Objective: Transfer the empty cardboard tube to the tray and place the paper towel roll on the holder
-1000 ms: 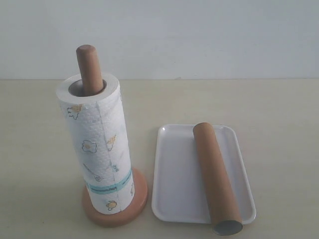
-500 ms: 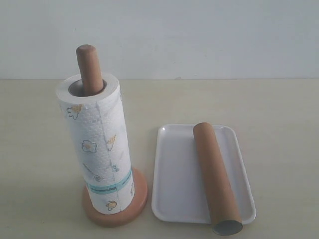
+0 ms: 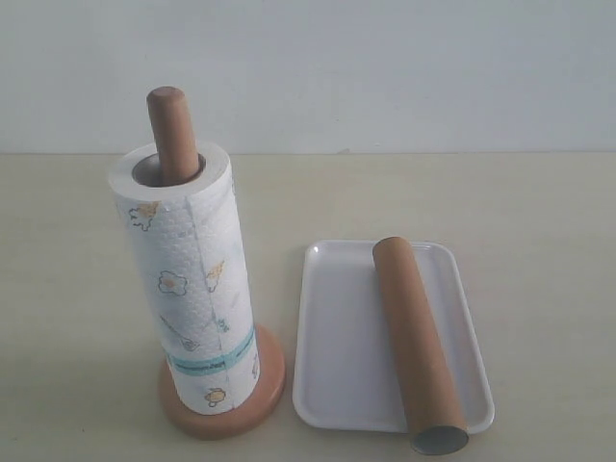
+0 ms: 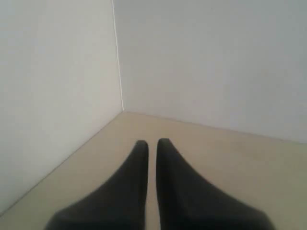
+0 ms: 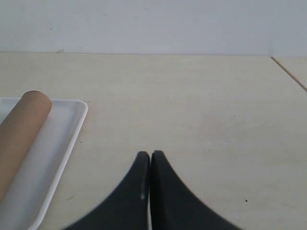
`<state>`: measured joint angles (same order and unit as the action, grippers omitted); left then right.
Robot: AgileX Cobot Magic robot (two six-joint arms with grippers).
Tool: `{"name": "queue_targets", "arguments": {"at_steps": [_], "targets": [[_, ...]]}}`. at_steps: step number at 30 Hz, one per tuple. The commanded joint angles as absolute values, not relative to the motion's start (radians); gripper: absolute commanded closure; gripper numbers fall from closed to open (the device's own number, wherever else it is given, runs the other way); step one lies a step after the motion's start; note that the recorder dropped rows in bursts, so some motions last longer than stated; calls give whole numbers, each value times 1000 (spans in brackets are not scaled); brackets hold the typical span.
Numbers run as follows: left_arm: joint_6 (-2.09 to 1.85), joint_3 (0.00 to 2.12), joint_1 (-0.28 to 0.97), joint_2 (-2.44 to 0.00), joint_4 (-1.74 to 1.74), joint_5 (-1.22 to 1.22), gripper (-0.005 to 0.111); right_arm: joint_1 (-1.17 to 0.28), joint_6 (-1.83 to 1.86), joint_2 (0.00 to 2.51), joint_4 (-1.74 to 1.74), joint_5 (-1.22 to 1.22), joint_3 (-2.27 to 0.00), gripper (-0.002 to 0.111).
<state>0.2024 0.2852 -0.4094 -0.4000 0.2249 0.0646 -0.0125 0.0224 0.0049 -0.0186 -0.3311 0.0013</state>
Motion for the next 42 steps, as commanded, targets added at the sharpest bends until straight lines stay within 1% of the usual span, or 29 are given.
{"name": "queue_targets", "arguments": {"at_steps": [1,6,8,13,17,22,24,26,31,37,40,42], "targets": [[133,250,-414,-396,185,59,101,-10,22,0,-21,-323,0,109],[133,216,-395,-357,221,54,101,-10,22,0,-21,-323,0,109],[133,199,-360,-308,221,53,101,-10,22,0,-21,-323,0,109],[144,142,-224,-154,199,53,101,-10,22,0,-21,-323,0,109],[144,84,-162,-73,142,53,101,-10,22,0,-21,-323,0,109],[144,0,-158,-53,77,55,101,-10,22,0,-21,-323,0,109],[144,0,-158,-53,62,53,101,-10,22,0,-21,-323,0,109],[144,0,-158,-53,57,116,101,-10,22,0,-21,-323,0,109],[147,0,-158,-53,33,124,101,-10,22,0,-21,-323,0,109],[135,0,-106,-24,33,137,101,-10,22,0,-21,-323,0,109],[133,0,-103,-24,33,145,101,-10,22,0,-21,-323,0,109],[115,0,-103,-12,40,210,101,-10,22,0,-21,-323,0,109]]}}
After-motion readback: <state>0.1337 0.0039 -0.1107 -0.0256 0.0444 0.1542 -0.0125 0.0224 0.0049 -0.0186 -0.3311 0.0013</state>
